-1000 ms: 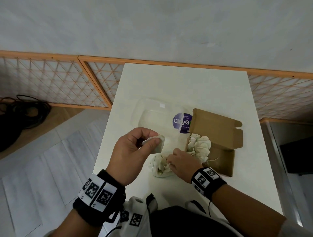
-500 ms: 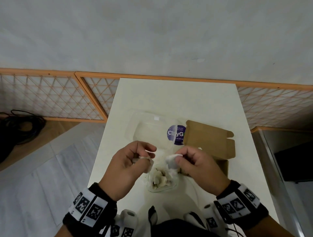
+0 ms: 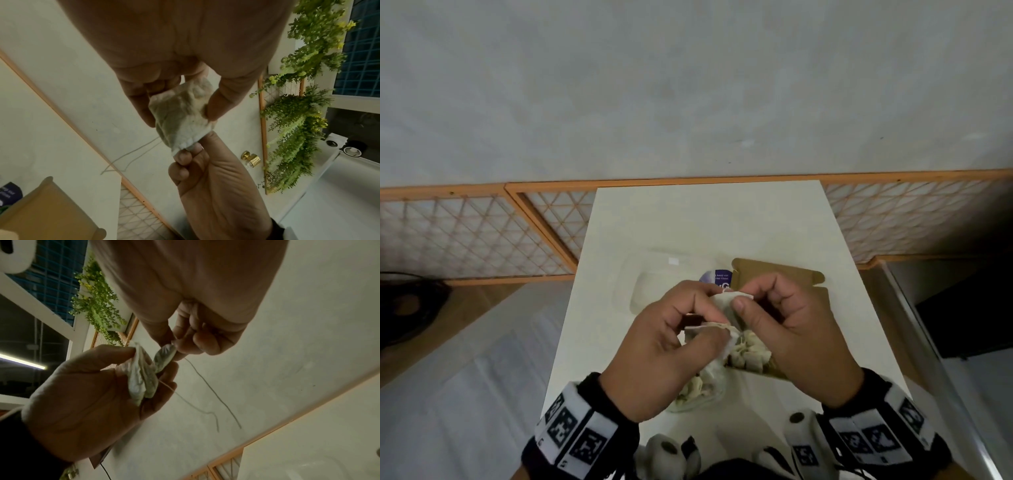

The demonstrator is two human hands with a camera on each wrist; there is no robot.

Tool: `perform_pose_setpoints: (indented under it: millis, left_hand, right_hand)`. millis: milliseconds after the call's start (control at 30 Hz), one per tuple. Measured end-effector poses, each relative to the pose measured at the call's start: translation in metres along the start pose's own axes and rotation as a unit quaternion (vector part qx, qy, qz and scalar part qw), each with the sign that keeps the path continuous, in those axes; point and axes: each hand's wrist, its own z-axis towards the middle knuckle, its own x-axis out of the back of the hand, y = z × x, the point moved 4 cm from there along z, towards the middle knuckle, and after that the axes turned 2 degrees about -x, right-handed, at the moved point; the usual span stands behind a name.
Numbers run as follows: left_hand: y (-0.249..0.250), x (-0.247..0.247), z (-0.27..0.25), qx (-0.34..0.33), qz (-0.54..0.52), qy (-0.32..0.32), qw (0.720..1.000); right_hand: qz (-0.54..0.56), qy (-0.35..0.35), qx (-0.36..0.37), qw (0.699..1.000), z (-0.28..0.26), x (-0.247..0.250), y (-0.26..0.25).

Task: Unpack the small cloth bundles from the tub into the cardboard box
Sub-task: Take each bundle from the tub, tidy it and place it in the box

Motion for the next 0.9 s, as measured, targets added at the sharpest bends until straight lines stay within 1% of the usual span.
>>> perform_pose_setpoints:
  millis: [167,267,500,600,700,800,833,900]
  left_hand:
    - [0.001,-0.008,0.002,-0.020,-0.020,0.053,0.998]
    - [-0.001,-0.005,0.002,-0.022,-0.035,0.079,0.996]
    - [-0.005,0.001,0.000,-0.004,-0.047,0.091,0.995]
    - [-0.012,0.004,-0.002,0.025,-0.069,0.094,0.993]
    - [-0.018,0.011,-0.006,0.043,-0.041,0.085,0.995]
    - [-0.022,0.021,-0.014,0.039,-0.047,0.096,0.993]
    - [-0.022,0.025,-0.017,0.034,-0.049,0.106,0.993]
    - [-0.024,0.036,-0.023,0.025,-0.042,0.128,0.991]
  right_hand:
    - [0.003,0.014,0.013,1.000,-0.008,0.001,-0.002]
    - [-0.007,0.004,0.030,1.000,-0.012,-0.001,-0.005]
    - [-0.030,-0.011,0.025,0.999,-0.014,-0.005,-0.004]
    - [-0.025,-0.020,0.022,0.999,-0.014,-0.009,-0.001]
    - [-0.018,-0.029,0.019,0.999,-0.013,-0.014,0.000]
    - [0.003,-0.049,0.004,0.999,-0.011,-0.021,0.006]
    - [0.004,-0.058,-0.011,0.998,-0.010,-0.024,0.013]
    - [-0.026,-0.074,-0.062,0.995,-0.006,-0.029,0.035]
